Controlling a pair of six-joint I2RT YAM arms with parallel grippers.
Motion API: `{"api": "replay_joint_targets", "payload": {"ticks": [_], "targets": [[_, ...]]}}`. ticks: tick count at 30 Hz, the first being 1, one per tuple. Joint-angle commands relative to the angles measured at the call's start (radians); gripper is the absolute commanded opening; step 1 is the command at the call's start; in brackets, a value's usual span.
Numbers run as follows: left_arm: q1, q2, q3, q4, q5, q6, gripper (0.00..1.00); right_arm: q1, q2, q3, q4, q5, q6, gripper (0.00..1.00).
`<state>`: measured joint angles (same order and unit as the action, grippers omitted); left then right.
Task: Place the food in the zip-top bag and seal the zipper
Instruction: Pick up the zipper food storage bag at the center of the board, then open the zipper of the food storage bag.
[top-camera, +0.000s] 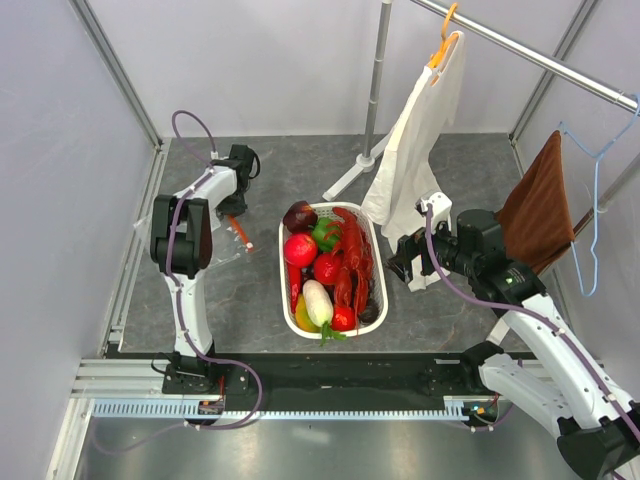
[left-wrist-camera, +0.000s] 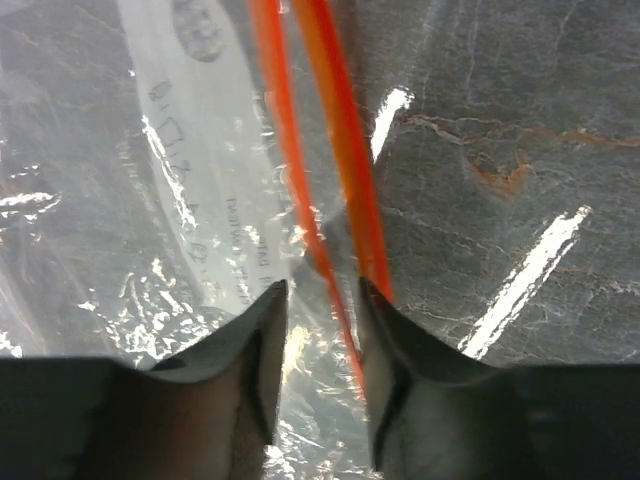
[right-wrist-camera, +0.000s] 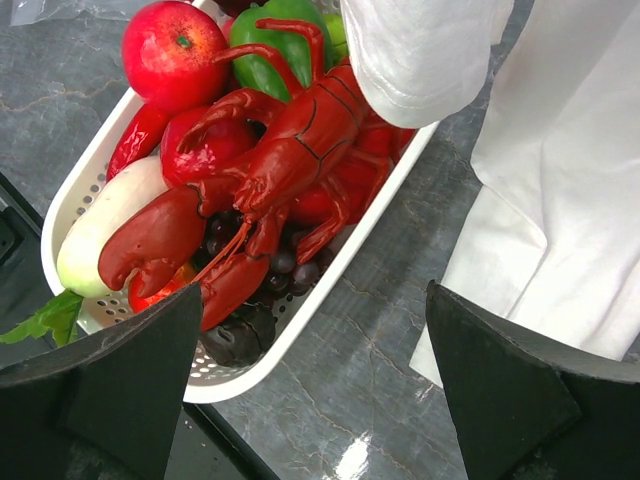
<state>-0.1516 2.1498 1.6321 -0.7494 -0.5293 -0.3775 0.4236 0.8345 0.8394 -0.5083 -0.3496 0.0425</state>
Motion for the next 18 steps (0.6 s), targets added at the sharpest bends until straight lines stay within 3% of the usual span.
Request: {"api": "replay_joint_targets", "payload": {"ticks": [1,2,5,9,13,18], "targets": [[0.004,-0.034,0.026,-0.004,0.038,-0.029,0.31,0.009,0.006,0.044,0.048,-0.026,0.028,0.99],[0.004,-0.065,0.022,-0.007,0.048,-0.024,0.19,0.009,0.009,0.044,0.06,-0.028,0.045,0.99],[0.004,-0.125,0.0,-0.014,0.078,0.0,0.02,0.014,0.029,0.041,0.089,-0.042,0.068,0.99],[0.004,-0.284,-0.047,-0.027,0.135,0.064,0.02,0.049,0.087,0.038,0.143,-0.045,0.131,0.99],[0.006,-0.448,-0.112,-0.021,0.283,0.172,0.02,0.105,0.15,0.067,0.22,-0.04,0.192,0.99],[0.006,-0.649,-0.219,-0.024,0.4,0.285,0.02,0.23,0.26,0.136,0.263,0.026,0.229,0.99]]}}
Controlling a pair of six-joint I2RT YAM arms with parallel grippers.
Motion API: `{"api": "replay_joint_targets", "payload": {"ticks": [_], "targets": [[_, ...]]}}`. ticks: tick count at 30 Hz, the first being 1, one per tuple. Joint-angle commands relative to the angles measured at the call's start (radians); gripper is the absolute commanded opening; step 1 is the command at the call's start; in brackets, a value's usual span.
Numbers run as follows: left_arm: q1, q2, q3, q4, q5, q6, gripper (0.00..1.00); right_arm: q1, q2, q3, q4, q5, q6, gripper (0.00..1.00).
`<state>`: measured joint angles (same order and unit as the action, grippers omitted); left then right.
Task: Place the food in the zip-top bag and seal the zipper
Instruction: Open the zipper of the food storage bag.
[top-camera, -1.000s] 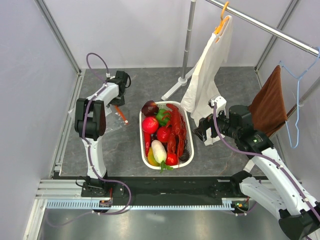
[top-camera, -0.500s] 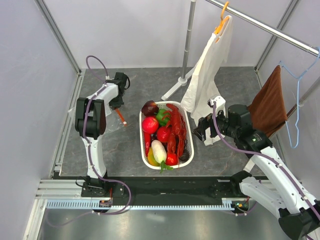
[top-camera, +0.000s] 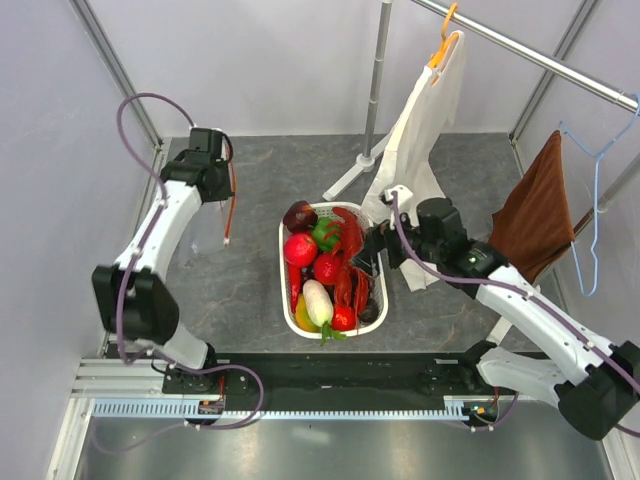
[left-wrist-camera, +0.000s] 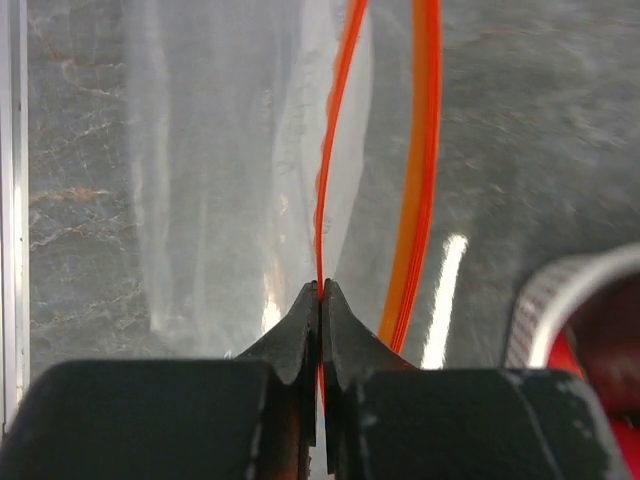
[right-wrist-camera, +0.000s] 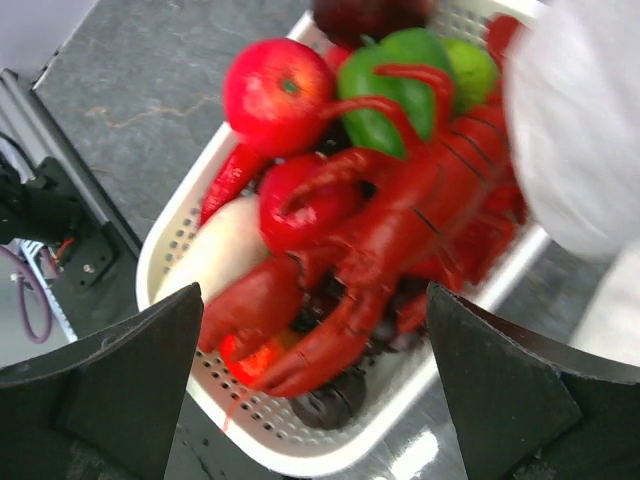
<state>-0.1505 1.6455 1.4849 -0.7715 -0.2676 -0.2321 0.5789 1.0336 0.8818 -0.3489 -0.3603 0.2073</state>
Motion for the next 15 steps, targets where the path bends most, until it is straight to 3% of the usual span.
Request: {"api": "replay_joint_targets", "payload": {"ticks": [1,5,15], "targets": [[0.006,-0.212,-0.083,0.0,0.166,0.146,0.02,0.093,0.081,0.133,0.113,0.05,0.085,0.99],[0.005,-0.33,-0.113,-0.006,0.211,0.148,0.02,0.165,0.228,0.282,0.14,0.095,0.162,0.99],[0.006,-0.438,-0.12,-0.018,0.298,0.031,0.02,0.355,0.571,0.613,0.291,0.149,0.343,0.95]]}}
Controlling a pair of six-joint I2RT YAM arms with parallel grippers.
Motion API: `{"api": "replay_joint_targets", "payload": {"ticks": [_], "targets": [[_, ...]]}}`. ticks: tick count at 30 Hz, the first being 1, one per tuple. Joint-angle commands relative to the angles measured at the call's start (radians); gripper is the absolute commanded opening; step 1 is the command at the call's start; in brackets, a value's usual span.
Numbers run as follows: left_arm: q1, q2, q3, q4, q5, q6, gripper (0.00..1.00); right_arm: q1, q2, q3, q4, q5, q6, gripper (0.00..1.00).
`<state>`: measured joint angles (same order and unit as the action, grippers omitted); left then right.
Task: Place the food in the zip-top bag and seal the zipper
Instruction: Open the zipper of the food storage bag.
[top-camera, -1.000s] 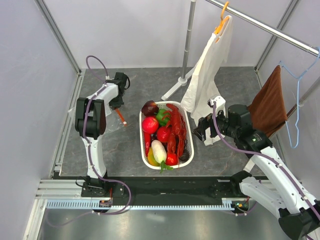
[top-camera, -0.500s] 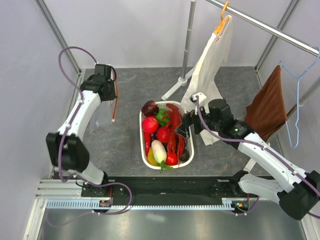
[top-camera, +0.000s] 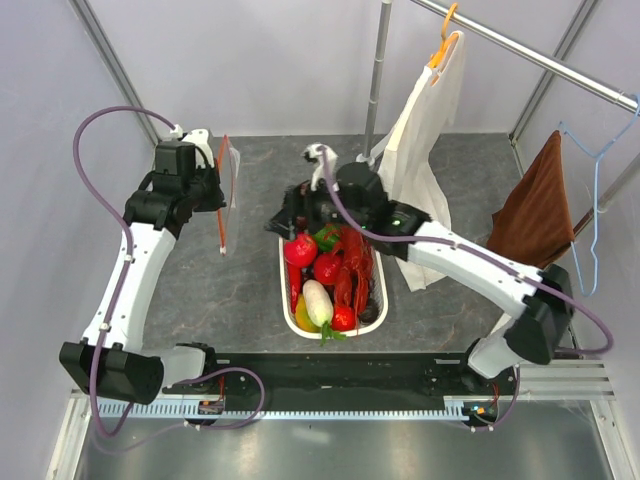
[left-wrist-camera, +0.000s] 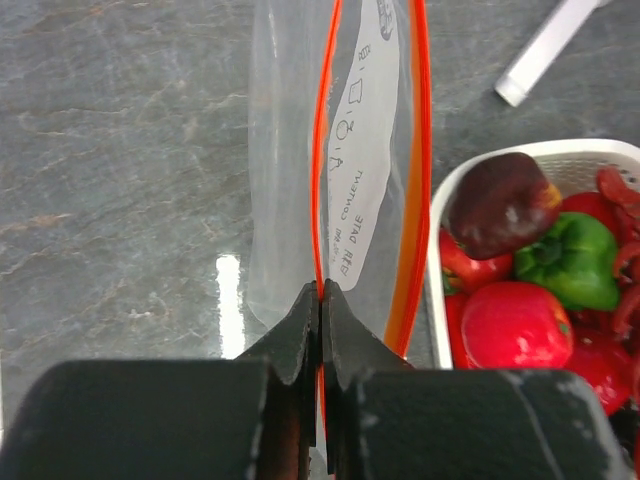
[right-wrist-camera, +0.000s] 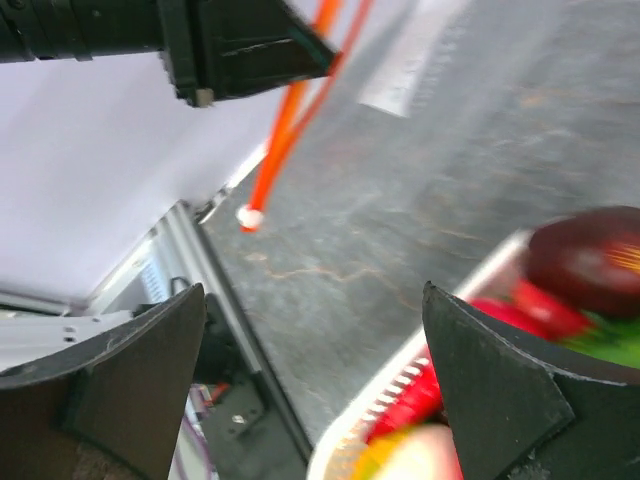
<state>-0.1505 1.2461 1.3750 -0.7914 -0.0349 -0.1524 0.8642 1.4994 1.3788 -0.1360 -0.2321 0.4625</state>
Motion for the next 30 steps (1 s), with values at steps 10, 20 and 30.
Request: {"api": "replay_joint_targets", "payload": {"ticks": [10,20,30], "targets": [[0.009,-0.082,-0.089,0.014,0.135,-0.058,0.02,0.113,0.304,0.272,0.104,0.094,0.208,0.86],[0.02,-0.106,-0.133,0.038,0.196,-0.088,0.02,0.113,0.386,0.325,0.081,0.217,0.148,0.71],[0.026,-0.148,-0.137,-0.018,0.201,-0.062,0.02,0.107,0.446,0.375,0.026,0.344,0.099,0.36]]}}
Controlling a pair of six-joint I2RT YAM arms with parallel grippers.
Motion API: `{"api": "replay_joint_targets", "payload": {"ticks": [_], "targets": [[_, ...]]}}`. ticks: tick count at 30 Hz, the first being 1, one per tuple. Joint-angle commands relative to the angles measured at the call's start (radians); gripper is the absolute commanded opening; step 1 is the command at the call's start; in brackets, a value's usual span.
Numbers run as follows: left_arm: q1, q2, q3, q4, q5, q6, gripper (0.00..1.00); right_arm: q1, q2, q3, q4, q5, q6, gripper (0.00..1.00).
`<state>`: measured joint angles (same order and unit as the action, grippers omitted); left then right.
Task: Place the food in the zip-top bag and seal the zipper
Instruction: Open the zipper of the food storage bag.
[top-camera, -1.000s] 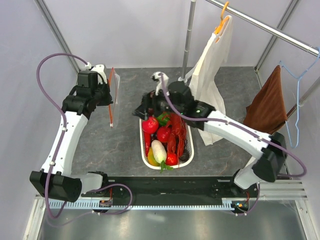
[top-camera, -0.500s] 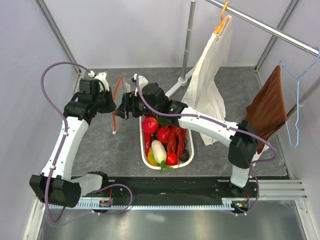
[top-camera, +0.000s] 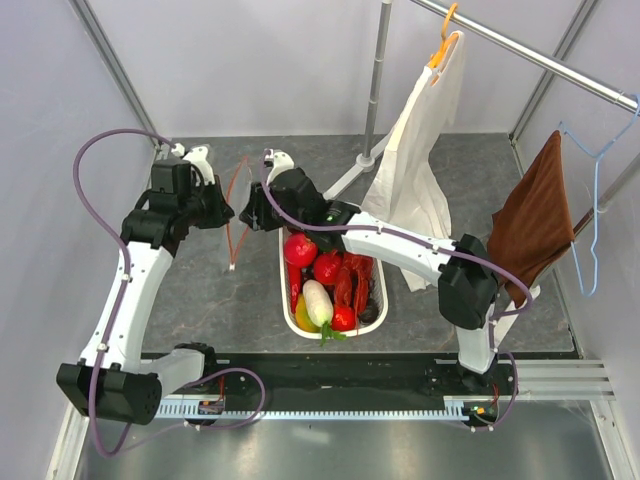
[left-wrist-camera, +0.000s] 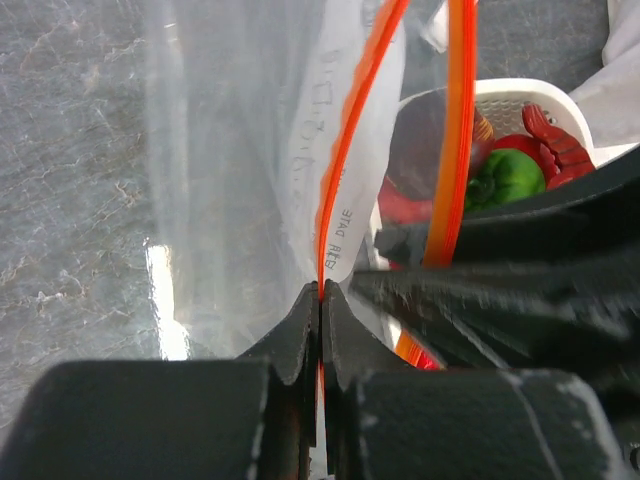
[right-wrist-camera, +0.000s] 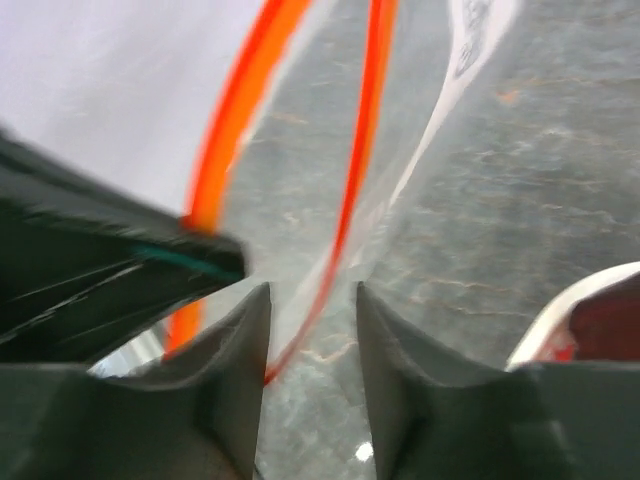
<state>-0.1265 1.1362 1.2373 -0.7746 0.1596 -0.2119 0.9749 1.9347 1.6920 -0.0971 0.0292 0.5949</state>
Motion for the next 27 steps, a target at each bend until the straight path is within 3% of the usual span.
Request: {"api": "replay_joint_targets", "payload": {"ticks": [1,2,3,4,9,17,22,27], "targets": [[0.004,-0.042,0.007,-0.049,-0.002,0.011,0.02,-0.004,0.009,0.06,-0.015,0.083,-0.038,0.28],[0.005,-0.044,0.01,-0.066,-0.024,0.02,0.02,-0.005,0.009,0.054,-0.018,0.069,-0.046,0.22],[0.008,-0.052,0.014,-0.081,-0.041,0.029,0.02,-0.005,0.004,0.049,-0.018,0.061,-0.058,0.05],[0.011,-0.058,0.022,-0.115,-0.063,0.051,0.02,-0.005,-0.002,0.043,-0.018,0.052,-0.064,0.0],[0.021,-0.078,0.066,-0.212,-0.319,0.138,0.02,-0.007,-0.074,-0.038,-0.049,-0.052,-0.099,0.0],[0.056,-0.098,0.113,-0.29,-0.437,0.279,0.02,-0.007,-0.177,-0.23,-0.078,-0.121,-0.216,0.0],[0.122,-0.098,0.033,-0.275,-0.378,0.315,0.02,-0.007,-0.161,-0.232,-0.078,-0.137,-0.287,0.0],[0.123,-0.084,-0.015,-0.278,-0.142,0.266,0.02,-0.005,-0.12,-0.181,-0.078,-0.16,-0.3,0.1]]}}
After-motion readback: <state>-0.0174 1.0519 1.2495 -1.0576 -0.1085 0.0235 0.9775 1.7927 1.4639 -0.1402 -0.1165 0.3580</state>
